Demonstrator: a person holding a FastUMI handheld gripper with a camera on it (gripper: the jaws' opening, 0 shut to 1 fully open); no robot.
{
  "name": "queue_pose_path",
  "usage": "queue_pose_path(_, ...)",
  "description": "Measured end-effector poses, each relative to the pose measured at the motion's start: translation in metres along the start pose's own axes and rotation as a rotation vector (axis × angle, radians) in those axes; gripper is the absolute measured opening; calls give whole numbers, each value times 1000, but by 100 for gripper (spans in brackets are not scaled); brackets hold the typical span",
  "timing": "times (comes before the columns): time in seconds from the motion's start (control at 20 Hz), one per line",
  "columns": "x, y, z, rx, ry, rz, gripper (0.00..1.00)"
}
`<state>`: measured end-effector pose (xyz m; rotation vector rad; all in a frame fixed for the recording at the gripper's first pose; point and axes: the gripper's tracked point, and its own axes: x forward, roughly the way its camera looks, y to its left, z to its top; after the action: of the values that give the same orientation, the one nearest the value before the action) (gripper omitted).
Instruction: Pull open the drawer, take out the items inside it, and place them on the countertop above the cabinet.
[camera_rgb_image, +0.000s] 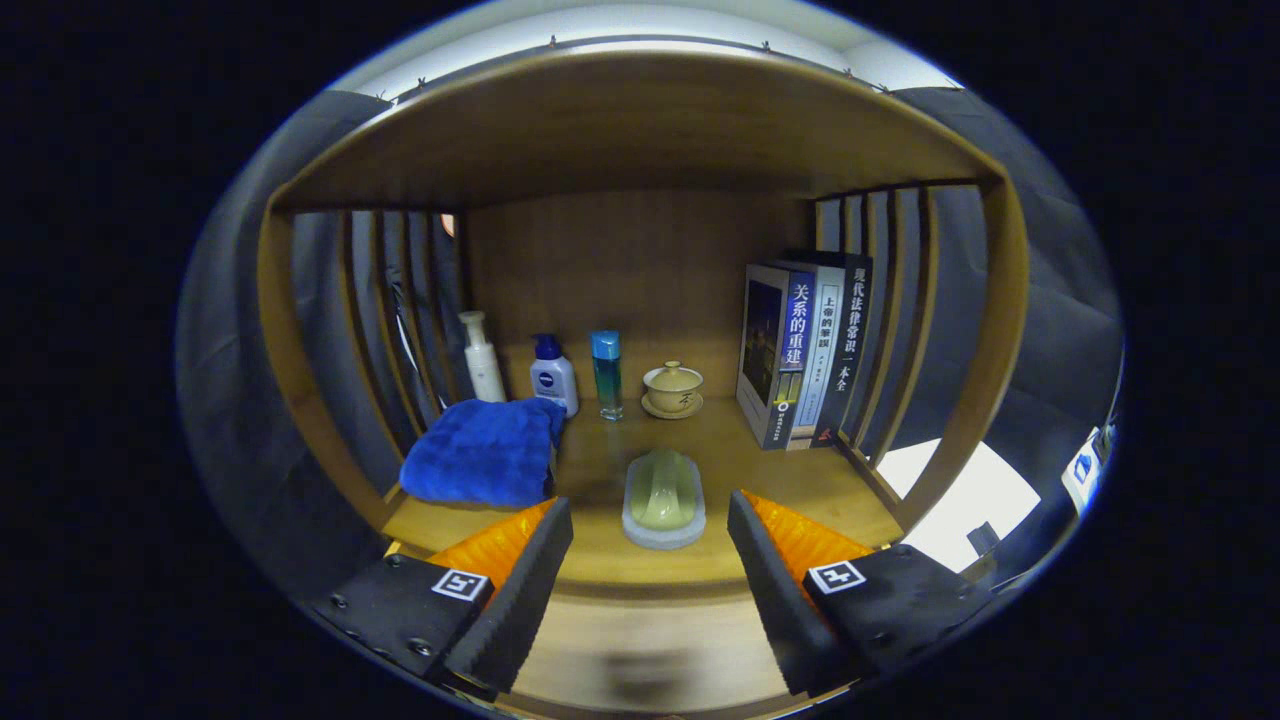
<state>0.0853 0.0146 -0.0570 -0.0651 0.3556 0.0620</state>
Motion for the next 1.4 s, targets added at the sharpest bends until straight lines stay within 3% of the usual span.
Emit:
queue_pose_path(0.3,-76,5,-40,6,-74,-16,100)
queue_pose_path(0.75,-140,2,-107,12,-123,-46,100)
queue_pose_path(1.15,-169,9,-163,8,-125,-46,100)
queue_pose_path(1.4,-159,12,-202,2,-80,-52,100)
